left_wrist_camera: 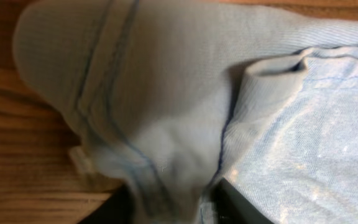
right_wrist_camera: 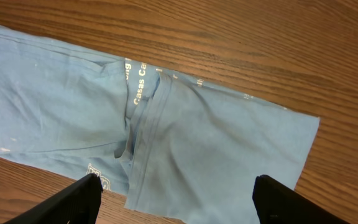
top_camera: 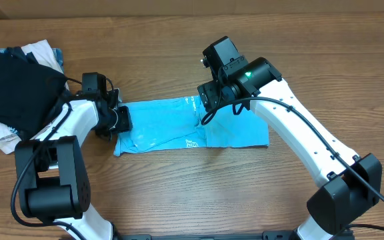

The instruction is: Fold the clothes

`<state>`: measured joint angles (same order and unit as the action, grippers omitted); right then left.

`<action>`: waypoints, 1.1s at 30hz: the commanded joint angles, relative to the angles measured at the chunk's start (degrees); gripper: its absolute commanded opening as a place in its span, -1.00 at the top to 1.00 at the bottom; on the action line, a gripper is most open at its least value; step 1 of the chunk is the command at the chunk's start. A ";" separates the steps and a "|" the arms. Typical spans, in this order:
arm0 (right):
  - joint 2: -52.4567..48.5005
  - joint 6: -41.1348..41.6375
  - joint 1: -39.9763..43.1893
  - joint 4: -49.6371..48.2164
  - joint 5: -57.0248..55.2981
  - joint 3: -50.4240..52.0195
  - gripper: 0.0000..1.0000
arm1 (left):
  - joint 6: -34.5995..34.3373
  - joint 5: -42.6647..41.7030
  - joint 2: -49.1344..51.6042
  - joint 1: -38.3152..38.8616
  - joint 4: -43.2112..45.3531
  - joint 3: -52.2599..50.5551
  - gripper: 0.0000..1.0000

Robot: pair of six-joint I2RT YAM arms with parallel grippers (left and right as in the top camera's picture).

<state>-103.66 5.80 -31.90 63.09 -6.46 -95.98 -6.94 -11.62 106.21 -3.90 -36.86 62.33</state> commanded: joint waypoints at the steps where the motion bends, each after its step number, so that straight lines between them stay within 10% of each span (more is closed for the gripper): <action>1: 0.15 0.24 0.15 -0.07 -0.61 -0.81 -0.56 | 0.61 -3.04 3.45 0.17 -0.61 -1.46 0.55; 22: 0.15 7.32 13.22 1.60 -5.90 -0.79 -0.53 | 5.29 13.22 -4.76 -7.26 -25.70 26.73 0.90; 33: 0.13 7.30 16.87 3.15 -3.54 -0.72 -0.52 | 3.87 -2.40 -4.68 0.94 -30.53 39.08 0.89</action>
<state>-103.66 13.43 -15.11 66.19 -10.83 -95.98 -2.79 -7.35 102.91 -8.38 -66.70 99.94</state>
